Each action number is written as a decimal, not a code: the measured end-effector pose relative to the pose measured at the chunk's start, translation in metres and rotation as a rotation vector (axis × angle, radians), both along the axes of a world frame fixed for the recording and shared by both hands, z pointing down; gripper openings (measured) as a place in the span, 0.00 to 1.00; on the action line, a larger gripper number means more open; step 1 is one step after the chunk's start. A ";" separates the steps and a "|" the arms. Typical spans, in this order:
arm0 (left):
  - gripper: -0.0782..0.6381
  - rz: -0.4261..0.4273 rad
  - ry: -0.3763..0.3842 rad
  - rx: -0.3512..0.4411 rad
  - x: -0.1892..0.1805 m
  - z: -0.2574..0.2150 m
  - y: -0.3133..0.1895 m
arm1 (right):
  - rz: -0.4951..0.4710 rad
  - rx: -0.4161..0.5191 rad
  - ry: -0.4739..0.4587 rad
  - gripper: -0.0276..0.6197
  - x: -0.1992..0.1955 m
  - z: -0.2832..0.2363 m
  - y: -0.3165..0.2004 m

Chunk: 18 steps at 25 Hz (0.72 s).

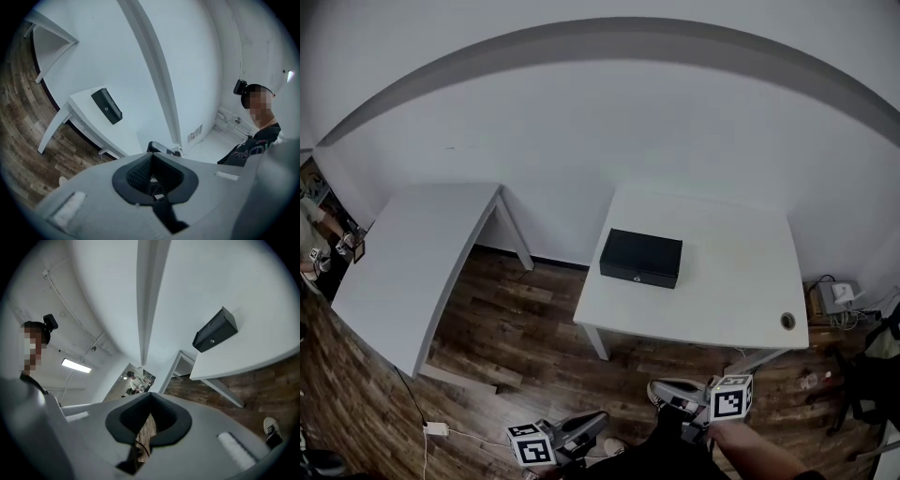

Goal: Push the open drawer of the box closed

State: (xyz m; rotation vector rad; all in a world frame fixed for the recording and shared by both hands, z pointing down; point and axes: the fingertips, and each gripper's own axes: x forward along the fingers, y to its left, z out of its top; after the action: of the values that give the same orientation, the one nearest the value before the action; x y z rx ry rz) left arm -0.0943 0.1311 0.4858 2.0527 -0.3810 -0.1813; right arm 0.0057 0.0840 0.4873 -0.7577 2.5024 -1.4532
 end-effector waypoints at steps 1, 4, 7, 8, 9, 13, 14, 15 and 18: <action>0.11 0.006 0.000 0.002 -0.001 0.000 0.006 | 0.013 -0.011 -0.016 0.05 -0.002 0.001 0.013; 0.11 0.014 0.006 0.007 -0.003 -0.001 0.017 | 0.047 -0.026 -0.039 0.05 -0.006 0.001 0.043; 0.11 0.025 0.021 0.008 -0.002 -0.004 0.022 | 0.041 -0.016 -0.024 0.05 -0.012 0.000 0.059; 0.11 0.028 0.024 0.011 -0.001 -0.006 0.023 | 0.036 -0.012 -0.023 0.05 -0.014 -0.002 0.062; 0.11 0.029 0.024 0.016 0.000 -0.007 0.024 | 0.033 -0.008 -0.024 0.05 -0.015 -0.004 0.064; 0.11 0.024 0.013 0.031 0.001 -0.012 0.028 | 0.020 0.015 -0.015 0.05 -0.018 -0.013 0.072; 0.11 0.027 0.011 0.032 0.003 -0.012 0.028 | 0.011 0.019 -0.010 0.05 -0.018 -0.013 0.074; 0.11 0.030 0.010 0.031 0.005 -0.012 0.029 | 0.002 0.022 -0.006 0.05 -0.018 -0.012 0.076; 0.11 0.029 0.015 0.021 0.007 -0.010 0.031 | -0.015 0.021 0.005 0.05 -0.019 -0.009 0.079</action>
State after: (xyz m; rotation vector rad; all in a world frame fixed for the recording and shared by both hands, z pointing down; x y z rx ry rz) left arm -0.0871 0.1624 0.4758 2.0752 -0.3409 -0.1834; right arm -0.0137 0.1631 0.4780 -0.7411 2.5281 -1.4297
